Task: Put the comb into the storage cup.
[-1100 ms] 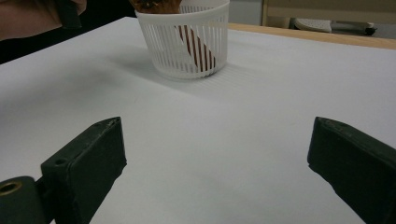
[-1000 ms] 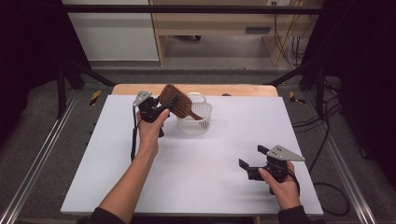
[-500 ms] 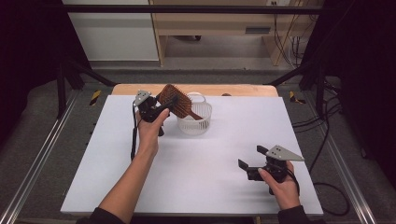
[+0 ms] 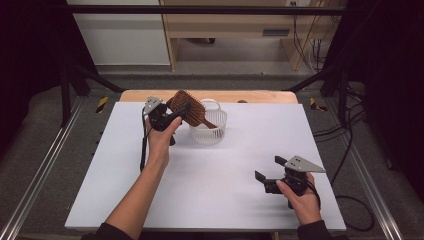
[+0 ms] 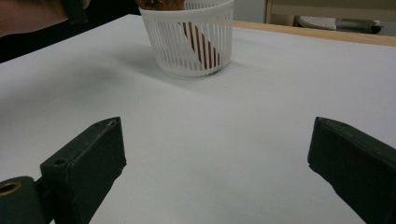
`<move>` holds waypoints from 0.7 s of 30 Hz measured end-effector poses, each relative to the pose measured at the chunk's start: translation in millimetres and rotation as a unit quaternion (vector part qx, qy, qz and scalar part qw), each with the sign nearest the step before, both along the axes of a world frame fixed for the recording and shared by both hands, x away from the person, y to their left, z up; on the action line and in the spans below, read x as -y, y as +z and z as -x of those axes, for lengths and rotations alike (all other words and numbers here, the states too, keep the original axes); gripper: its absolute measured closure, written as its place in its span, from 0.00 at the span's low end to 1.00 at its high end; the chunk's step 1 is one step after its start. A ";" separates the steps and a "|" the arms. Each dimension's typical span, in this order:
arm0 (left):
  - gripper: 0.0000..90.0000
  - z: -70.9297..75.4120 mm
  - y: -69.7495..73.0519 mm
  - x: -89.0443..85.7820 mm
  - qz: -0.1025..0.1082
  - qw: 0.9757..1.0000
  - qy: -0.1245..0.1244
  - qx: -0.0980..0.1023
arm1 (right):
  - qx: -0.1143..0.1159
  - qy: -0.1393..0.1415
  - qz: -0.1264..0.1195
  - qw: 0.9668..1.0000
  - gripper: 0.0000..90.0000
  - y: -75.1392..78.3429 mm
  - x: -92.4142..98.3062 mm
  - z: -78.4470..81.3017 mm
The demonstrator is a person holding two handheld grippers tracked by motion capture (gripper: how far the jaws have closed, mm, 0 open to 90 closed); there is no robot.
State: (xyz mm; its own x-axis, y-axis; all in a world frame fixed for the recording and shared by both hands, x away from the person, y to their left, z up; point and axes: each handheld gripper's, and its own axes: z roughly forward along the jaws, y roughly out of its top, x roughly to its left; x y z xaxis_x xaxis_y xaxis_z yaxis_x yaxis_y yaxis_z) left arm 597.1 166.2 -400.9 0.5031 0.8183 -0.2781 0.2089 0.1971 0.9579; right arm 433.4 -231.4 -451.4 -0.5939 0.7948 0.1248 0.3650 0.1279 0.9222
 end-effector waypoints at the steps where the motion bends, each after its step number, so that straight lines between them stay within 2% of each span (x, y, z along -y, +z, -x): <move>1: 0.31 0.1 0.1 0.2 0.000 1.000 0.002 0.000 | 0.000 0.000 0.000 1.000 0.05 0.0 0.0 0.0; 21: 0.19 1.7 2.2 3.2 -0.004 1.000 0.005 0.005 | 0.000 0.002 0.001 1.000 0.05 -0.1 -0.2 0.0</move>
